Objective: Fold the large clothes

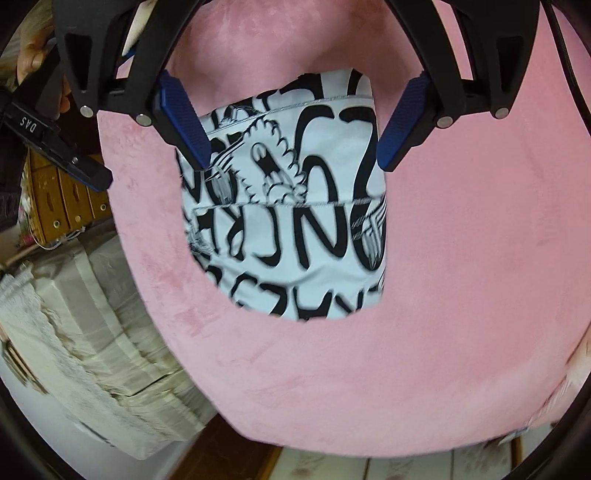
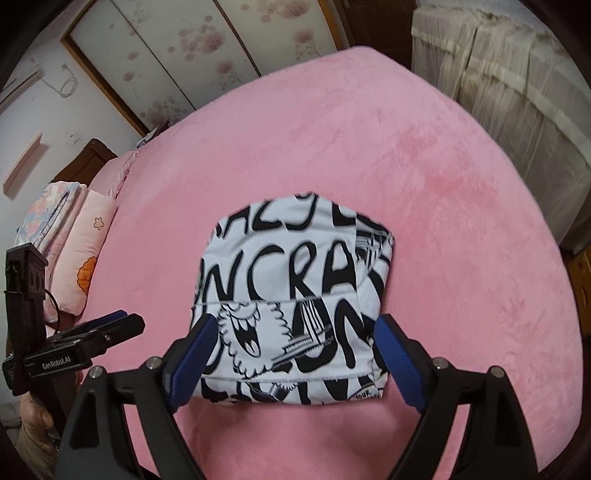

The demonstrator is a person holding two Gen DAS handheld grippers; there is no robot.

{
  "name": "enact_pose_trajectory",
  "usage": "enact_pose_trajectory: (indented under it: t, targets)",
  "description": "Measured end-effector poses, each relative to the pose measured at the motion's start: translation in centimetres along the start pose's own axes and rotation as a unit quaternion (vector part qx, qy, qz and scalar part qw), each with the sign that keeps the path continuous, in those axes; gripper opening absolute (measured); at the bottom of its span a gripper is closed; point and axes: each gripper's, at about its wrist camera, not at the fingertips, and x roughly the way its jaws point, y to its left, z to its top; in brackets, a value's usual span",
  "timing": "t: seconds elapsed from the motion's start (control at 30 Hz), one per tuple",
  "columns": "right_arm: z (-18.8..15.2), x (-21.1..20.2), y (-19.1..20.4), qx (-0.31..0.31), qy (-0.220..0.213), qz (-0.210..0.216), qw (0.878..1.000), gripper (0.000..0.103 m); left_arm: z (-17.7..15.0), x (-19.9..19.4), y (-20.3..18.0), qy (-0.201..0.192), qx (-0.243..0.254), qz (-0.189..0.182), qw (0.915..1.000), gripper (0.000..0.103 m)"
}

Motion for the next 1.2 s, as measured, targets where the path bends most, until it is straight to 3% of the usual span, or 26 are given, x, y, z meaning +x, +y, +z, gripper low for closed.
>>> enact_pose_trajectory:
  t: [0.47,0.87,1.07,1.2]
  targets:
    - [-1.6,6.3,-4.1,0.032,0.055,-0.009,0.998,0.087,-1.6,6.9,1.8,0.058,-0.044,0.002,0.9974,0.091]
    - [-2.3,11.4,-7.7,0.082,0.094,0.006,0.992,0.087,-1.9,11.5,4.0,0.073,-0.074,0.004,0.9946,0.091]
    - [-1.4,13.5,-8.3,0.072,0.098,0.022,0.992,0.087,-1.8,13.3,5.0,0.072,-0.089,-0.018,0.9932,0.094]
    - [-0.7,15.9,-9.2,0.076,0.114,0.067,0.988,0.087,-1.7,14.5,5.7,0.068,-0.099,-0.051,0.9915,0.098]
